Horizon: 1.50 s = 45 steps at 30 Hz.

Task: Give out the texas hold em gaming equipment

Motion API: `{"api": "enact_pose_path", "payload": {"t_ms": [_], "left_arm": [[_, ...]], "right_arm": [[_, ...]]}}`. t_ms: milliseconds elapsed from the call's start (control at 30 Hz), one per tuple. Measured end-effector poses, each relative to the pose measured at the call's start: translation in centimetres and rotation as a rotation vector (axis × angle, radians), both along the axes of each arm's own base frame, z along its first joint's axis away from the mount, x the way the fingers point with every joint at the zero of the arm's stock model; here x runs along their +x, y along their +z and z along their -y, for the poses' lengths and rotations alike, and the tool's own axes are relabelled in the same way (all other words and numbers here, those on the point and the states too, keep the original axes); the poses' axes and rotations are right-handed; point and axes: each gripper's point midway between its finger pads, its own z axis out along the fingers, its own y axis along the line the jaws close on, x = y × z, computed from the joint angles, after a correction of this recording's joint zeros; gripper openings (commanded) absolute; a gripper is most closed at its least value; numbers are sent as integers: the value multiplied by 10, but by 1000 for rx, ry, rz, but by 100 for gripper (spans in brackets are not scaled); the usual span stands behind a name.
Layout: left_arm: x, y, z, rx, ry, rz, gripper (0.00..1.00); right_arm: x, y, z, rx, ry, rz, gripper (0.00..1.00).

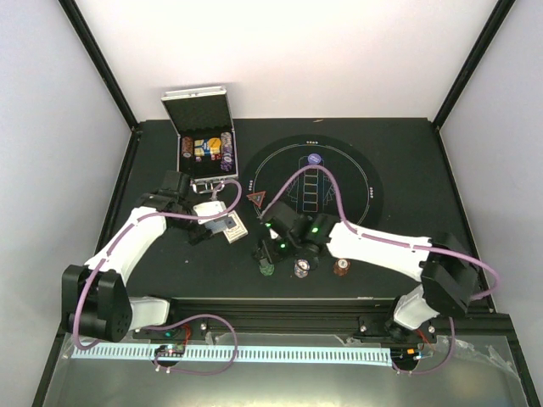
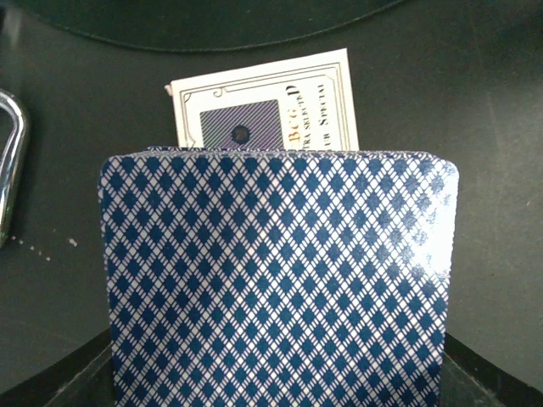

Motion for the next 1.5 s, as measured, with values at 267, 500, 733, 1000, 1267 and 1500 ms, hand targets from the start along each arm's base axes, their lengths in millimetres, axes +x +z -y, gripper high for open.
{"api": "enact_pose_path", "payload": {"t_ms": [267, 500, 733, 1000, 1267, 1500], "left_arm": [[2, 0, -11, 4, 29, 2, 2], [0, 0, -13, 6, 32, -7, 1], [1, 1, -15, 7, 35, -1, 2], [1, 1, -17, 9, 35, 0, 2], [1, 1, -17, 9, 35, 2, 2], [1, 1, -18, 10, 38, 2, 1]], "right_arm": [[-13, -24, -20, -247, 101, 84, 79], [-12, -43, -6, -391, 119, 96, 71], [-14, -44, -5, -400, 130, 99, 64], [-19, -52, -7, -412, 151, 87, 60], [-20, -56, -8, -417, 156, 81, 46], [-20, -55, -9, -414, 153, 81, 32]]}}
